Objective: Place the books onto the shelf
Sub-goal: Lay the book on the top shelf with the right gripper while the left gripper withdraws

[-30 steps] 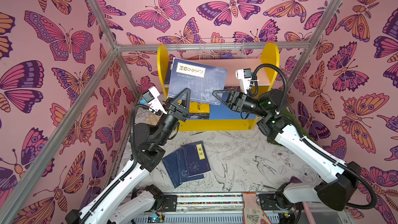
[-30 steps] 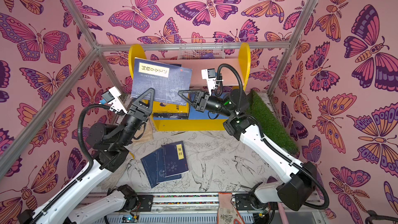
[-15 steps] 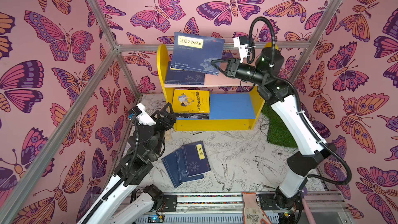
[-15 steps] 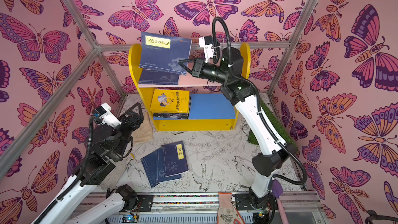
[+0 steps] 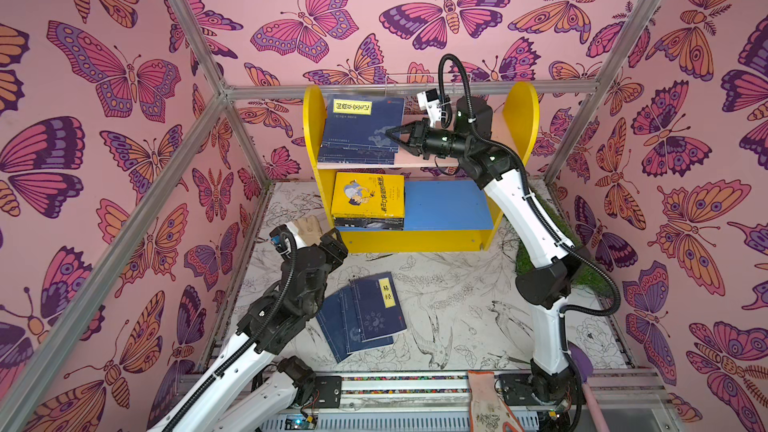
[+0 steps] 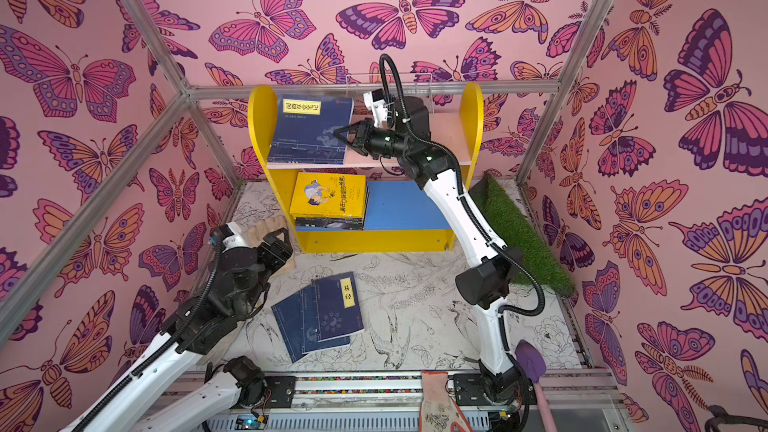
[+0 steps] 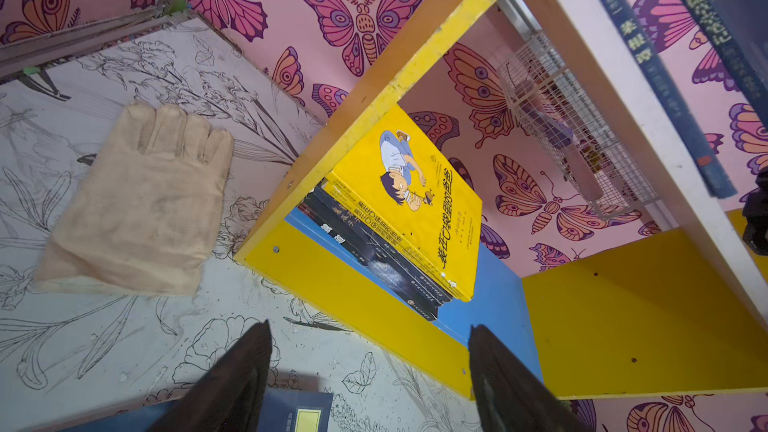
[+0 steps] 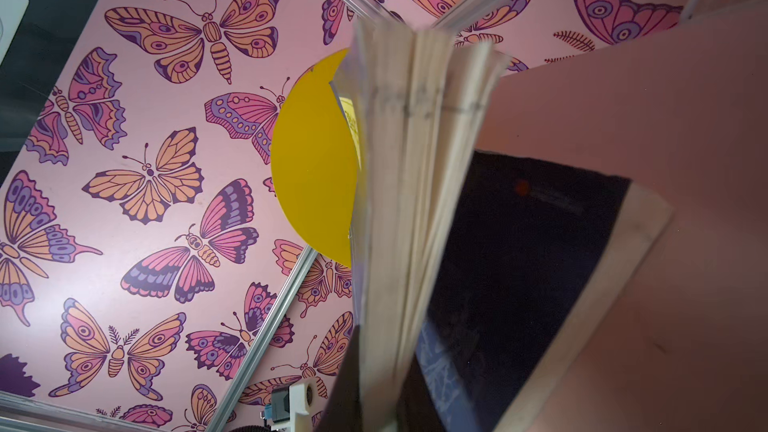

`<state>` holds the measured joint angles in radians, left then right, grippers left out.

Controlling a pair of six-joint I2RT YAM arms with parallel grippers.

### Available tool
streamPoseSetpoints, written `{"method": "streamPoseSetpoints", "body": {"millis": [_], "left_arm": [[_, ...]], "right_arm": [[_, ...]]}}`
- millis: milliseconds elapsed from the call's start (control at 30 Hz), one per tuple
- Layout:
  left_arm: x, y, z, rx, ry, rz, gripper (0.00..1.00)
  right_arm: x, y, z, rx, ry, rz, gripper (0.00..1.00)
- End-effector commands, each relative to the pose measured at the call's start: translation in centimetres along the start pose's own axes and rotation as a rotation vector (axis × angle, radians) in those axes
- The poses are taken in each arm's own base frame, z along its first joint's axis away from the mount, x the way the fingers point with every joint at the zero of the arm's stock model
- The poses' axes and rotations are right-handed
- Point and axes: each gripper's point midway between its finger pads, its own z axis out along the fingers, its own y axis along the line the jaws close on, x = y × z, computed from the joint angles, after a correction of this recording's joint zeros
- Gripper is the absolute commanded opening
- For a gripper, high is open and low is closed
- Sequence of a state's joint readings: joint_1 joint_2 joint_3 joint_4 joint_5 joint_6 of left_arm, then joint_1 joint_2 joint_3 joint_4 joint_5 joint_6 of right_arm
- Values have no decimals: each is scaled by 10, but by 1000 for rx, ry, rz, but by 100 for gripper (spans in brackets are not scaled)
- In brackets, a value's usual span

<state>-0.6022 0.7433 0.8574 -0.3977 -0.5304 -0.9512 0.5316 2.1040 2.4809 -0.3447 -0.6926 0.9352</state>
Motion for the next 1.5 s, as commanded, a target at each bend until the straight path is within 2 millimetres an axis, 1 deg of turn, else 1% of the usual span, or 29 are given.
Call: {"method": "streamPoseSetpoints", "body": {"millis": [0,200,500,567,700,900,1033,1067,1100,1133,1167,1200,1267,1333,1467], "left_arm": [[12,6,5,-21,44,1,77],[19,5,10,-28,71,2,77],[24,6,14,-38,87,0,77],[25,5,15,-39,90,-5,77],[27,4,17,-39,99,-6,77],[29,4,18,-40,105,-9,77],[30,4,19,-40,110,-16,77],[31,4,19,-42,113,-18,77],[31,4,19,-41,113,-22,77],[32,4,19,-41,116,-24,77],[32,4,19,-41,118,-27,77],[33,4,20,-42,121,-27,77],[34,3,20,-39,126,-32,77],[35,3,21,-40,130,-35,77],[36,2,21,-39,136,-38,77]], "right_arm": [[-8,26,-4,-70,-14,-35,0],[-3,17,3,-75,14,-12,0],[9,24,5,-76,48,-19,0],[13,23,6,-71,59,-17,0],[19,16,8,-42,73,-28,0],[22,6,7,10,75,-38,0],[21,2,8,29,65,-52,4],[20,1,8,37,64,-53,6],[19,-1,8,49,60,-60,11],[19,-3,7,65,57,-71,17],[19,-4,6,80,56,-79,26],[15,-8,4,112,32,-93,33],[13,-12,1,150,14,-112,45],[10,-14,-2,180,-4,-133,53],[8,-23,-7,245,-20,-163,60]]}}
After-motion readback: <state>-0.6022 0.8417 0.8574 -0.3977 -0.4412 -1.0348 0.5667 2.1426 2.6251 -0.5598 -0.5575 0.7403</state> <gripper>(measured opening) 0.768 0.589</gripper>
